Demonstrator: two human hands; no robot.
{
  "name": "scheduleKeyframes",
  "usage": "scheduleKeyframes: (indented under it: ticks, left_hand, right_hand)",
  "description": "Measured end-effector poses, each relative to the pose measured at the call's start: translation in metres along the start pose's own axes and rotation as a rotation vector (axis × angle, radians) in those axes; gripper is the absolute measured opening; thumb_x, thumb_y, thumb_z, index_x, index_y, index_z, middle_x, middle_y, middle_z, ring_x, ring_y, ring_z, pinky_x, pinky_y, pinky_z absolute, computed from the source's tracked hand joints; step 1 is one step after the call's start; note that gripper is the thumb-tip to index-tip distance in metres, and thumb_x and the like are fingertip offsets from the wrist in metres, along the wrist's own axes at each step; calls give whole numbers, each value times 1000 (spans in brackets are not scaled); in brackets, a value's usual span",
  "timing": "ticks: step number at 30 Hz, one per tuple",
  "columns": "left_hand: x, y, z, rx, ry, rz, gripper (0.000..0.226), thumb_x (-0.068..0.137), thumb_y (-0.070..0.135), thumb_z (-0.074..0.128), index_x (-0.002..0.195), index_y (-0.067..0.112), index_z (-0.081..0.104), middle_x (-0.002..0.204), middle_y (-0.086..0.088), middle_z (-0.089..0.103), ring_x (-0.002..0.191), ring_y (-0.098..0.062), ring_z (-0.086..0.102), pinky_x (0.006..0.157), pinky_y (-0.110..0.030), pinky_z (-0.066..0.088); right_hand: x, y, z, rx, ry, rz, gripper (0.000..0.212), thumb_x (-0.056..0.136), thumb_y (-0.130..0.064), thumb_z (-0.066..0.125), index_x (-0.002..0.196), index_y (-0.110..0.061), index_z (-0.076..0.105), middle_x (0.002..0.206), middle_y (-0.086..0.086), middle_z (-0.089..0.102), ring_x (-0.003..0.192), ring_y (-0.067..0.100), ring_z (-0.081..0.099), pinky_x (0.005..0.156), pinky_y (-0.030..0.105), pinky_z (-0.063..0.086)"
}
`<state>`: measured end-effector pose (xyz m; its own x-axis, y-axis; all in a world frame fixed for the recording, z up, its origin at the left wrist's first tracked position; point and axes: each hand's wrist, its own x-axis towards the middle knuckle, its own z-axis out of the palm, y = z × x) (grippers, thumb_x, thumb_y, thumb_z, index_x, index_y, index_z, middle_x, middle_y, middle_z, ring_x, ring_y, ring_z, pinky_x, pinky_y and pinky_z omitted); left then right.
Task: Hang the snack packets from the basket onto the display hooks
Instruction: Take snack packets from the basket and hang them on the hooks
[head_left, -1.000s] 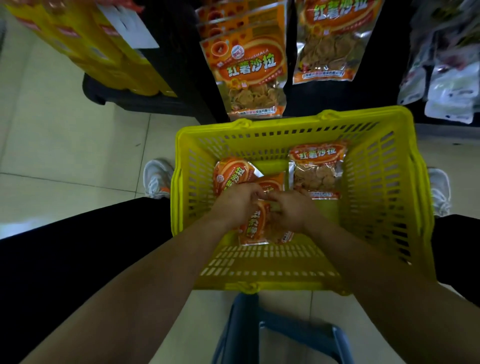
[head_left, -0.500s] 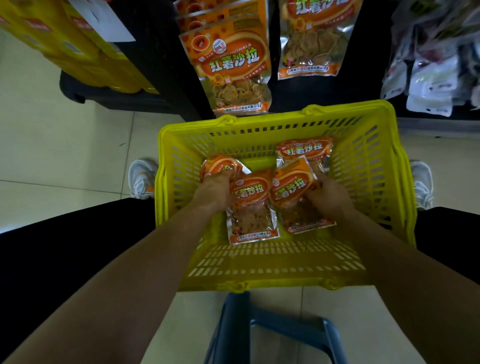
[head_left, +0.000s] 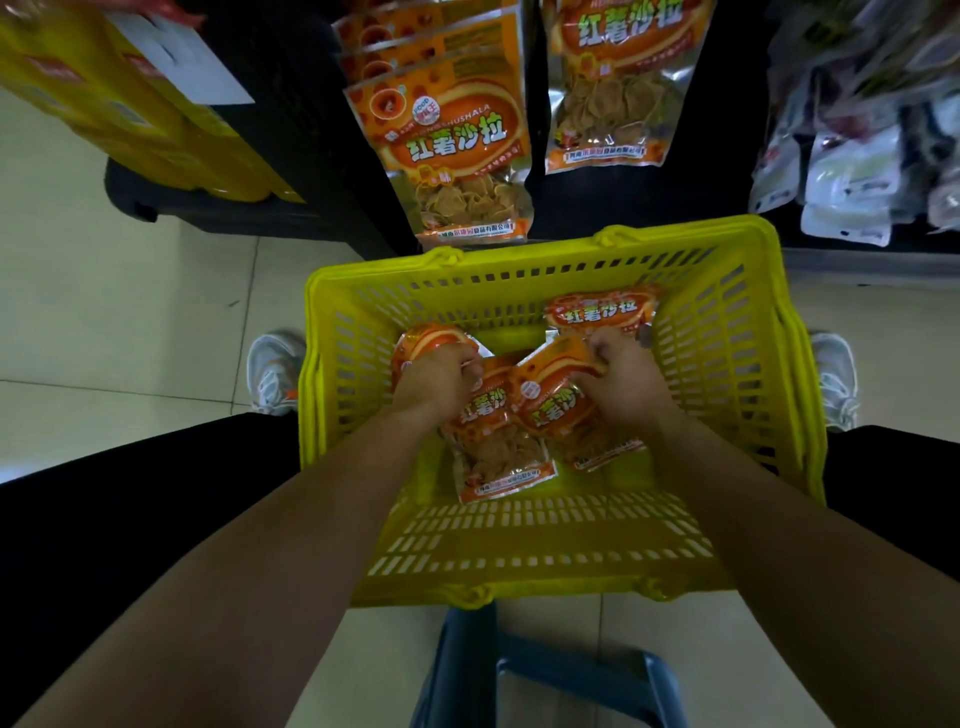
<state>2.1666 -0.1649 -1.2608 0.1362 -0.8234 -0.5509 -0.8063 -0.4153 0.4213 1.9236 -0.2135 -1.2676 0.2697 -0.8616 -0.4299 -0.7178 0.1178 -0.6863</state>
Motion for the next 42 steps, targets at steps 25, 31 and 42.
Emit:
scheduleKeyframes:
  ticks: [25, 31, 42]
  left_hand:
    - [-163, 124, -213, -229, 253, 356, 19, 98, 33, 61, 113, 36, 71, 98, 27, 65, 96, 5, 61, 70, -9, 40]
    - [-188, 143, -231, -425, 312, 458, 17, 98, 26, 62, 105, 39, 72, 92, 22, 74, 93, 4, 68, 85, -29, 56]
    - [-165, 157, -248, -499, 281, 476, 18, 100, 22, 58, 101, 32, 73, 96, 10, 77, 94, -9, 72, 91, -46, 55]
  right_hand:
    - [-129, -226, -226, -345, -183, -496, 22, 86, -28, 75, 82, -46, 63, 87, -24, 65, 84, -6, 60, 70, 17, 44]
    - [-140, -227, -234, -133, 61, -549, 15, 86, -20, 75, 94, -32, 69, 131, -7, 57, 124, 12, 51, 105, 38, 43]
    - [-106, -235, -232, 87, 149, -526, 20, 86, -22, 76, 87, -39, 64, 97, -10, 70, 89, 3, 67, 74, 28, 55]
